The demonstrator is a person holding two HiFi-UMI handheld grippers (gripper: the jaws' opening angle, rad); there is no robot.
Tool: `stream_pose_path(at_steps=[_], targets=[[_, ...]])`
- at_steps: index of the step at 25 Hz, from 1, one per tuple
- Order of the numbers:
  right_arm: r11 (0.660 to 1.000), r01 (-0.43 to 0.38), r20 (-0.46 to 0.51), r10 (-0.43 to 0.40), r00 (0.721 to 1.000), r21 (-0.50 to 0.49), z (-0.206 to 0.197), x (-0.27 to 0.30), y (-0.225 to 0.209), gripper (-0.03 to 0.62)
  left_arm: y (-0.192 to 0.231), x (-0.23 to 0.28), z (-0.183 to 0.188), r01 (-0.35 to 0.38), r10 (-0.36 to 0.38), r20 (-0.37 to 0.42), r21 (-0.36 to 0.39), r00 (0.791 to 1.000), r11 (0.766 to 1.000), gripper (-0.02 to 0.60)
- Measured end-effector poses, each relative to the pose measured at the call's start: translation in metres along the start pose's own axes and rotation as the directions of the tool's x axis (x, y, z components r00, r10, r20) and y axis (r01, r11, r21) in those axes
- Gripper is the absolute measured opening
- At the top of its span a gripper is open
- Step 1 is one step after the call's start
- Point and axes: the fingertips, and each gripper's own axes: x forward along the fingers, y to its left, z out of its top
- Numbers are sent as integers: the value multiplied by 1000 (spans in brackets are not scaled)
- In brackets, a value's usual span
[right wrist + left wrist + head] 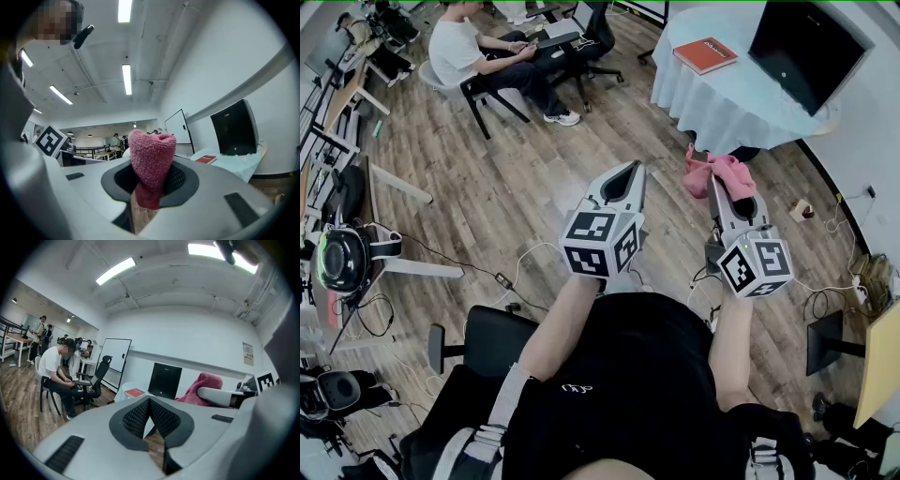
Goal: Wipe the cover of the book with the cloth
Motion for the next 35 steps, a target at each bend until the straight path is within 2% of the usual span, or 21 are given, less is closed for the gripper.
stream_pose_path(at_steps=[3,6,9,12,18,21,25,27,30,35], targets=[[1000,0,3,0,1000,1,-2,3,0,100,8,0,0,-25,25,0,-10,1000,1000,14],[999,24,11,-25,1000,42,-3,6,-11,103,1,6,-4,-9,9,-9,-14,1000,1000,14],[998,41,-23,-40,999,45,-12,7,-22,104,-8,13,-13,1,-1,-33,-13,999,1000,14],[994,56,-43,-52,998,91,-26,7,-34,103,-10,17,-22,1,-2,-59,-13,998,1000,13],[991,85,-123,-72,990,102,-58,32,-39,104,39,30,-33,-78,70,-110,-64,991,995,14],[991,104,-146,-91,985,82,-60,43,-56,104,37,59,-33,-44,35,-118,-79,992,996,14],[972,213,-151,-197,969,99,-61,44,-108,104,8,98,-44,55,-65,-160,-68,985,996,14],[959,263,-138,-248,959,105,-59,50,-131,104,7,114,-46,84,-94,-176,-60,980,995,14],[950,293,-103,-282,954,108,-52,74,-146,104,33,136,-39,67,-77,-194,-57,978,996,14],[954,279,-57,-275,960,105,-38,128,-154,104,77,179,-17,37,-48,-201,-54,979,998,14]])
